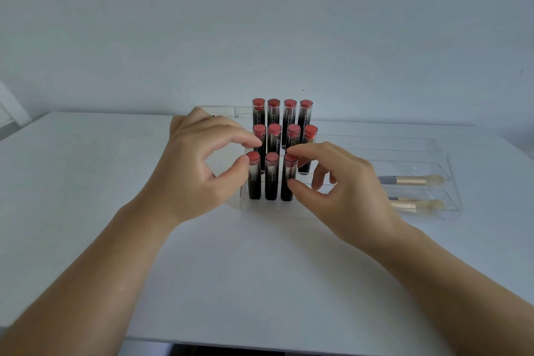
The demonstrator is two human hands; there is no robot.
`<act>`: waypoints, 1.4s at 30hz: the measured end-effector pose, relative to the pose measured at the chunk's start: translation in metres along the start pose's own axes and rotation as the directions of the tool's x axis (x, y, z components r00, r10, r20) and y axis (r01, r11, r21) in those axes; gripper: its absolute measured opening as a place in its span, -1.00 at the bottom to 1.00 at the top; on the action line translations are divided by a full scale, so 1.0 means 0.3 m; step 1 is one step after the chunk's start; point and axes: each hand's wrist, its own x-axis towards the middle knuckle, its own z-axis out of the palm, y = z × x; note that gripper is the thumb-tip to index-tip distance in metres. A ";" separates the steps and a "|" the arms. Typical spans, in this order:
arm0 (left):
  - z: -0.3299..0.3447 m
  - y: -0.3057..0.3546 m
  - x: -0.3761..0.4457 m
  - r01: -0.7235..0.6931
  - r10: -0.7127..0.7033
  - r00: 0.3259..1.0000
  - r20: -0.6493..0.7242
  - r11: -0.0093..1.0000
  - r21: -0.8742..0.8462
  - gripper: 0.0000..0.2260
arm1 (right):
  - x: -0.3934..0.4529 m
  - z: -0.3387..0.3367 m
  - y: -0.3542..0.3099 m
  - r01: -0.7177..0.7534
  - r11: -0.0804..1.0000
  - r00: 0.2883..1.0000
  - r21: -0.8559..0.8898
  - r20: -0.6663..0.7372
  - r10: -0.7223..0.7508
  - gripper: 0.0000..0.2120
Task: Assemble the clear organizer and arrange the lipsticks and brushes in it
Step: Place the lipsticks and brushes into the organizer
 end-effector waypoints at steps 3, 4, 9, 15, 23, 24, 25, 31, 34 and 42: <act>0.004 0.003 0.002 -0.011 0.010 1.000 0.021 1.000 0.022 -0.86 | 0.004 0.000 0.001 0.001 1.000 1.000 0.014 -0.005 -0.001 -0.65; 0.004 0.004 0.003 -0.016 0.016 1.000 0.027 0.999 0.030 -0.88 | 0.004 0.000 0.000 -0.001 1.000 1.000 0.016 -0.005 0.002 -0.65; 0.006 0.003 0.004 -0.033 0.032 0.999 0.026 0.999 0.035 -0.92 | 0.004 -0.003 -0.005 0.005 1.000 1.000 0.006 -0.004 -0.005 -0.66; 0.007 -0.002 0.003 -0.025 0.024 0.999 0.028 0.999 0.041 -0.92 | 0.007 -0.016 -0.005 0.023 1.000 1.000 0.010 0.001 -0.023 -0.67; 0.009 0.012 0.006 -0.023 0.023 1.000 0.016 0.999 0.034 -0.97 | 0.064 -0.156 0.036 0.009 1.000 0.999 0.020 0.039 -0.010 -0.83; 0.008 0.015 0.007 -0.023 0.023 1.000 0.011 0.999 0.033 -0.97 | 0.069 -0.189 0.047 -0.024 1.000 0.997 0.018 0.068 0.023 -0.83; 0.006 0.018 0.007 -0.022 0.022 1.000 0.002 0.999 0.031 -0.97 | 0.071 -0.222 0.058 -0.056 0.998 0.993 0.006 0.104 0.055 -0.83; -0.005 0.077 0.026 -0.137 0.144 0.982 -0.120 0.989 0.062 -0.92 | 0.068 -0.377 0.123 -0.125 0.973 0.900 -0.196 0.391 0.195 -0.82; 0.008 0.148 0.053 -0.273 0.282 0.952 -0.117 0.958 0.091 -0.92 | 0.060 -0.427 0.140 -0.136 0.948 0.842 -0.288 0.471 0.264 -0.87; 0.187 0.375 0.043 -0.250 0.223 0.935 0.276 0.966 0.069 -0.85 | -0.017 -0.463 0.157 -0.052 0.871 0.841 -0.489 0.448 0.302 -0.94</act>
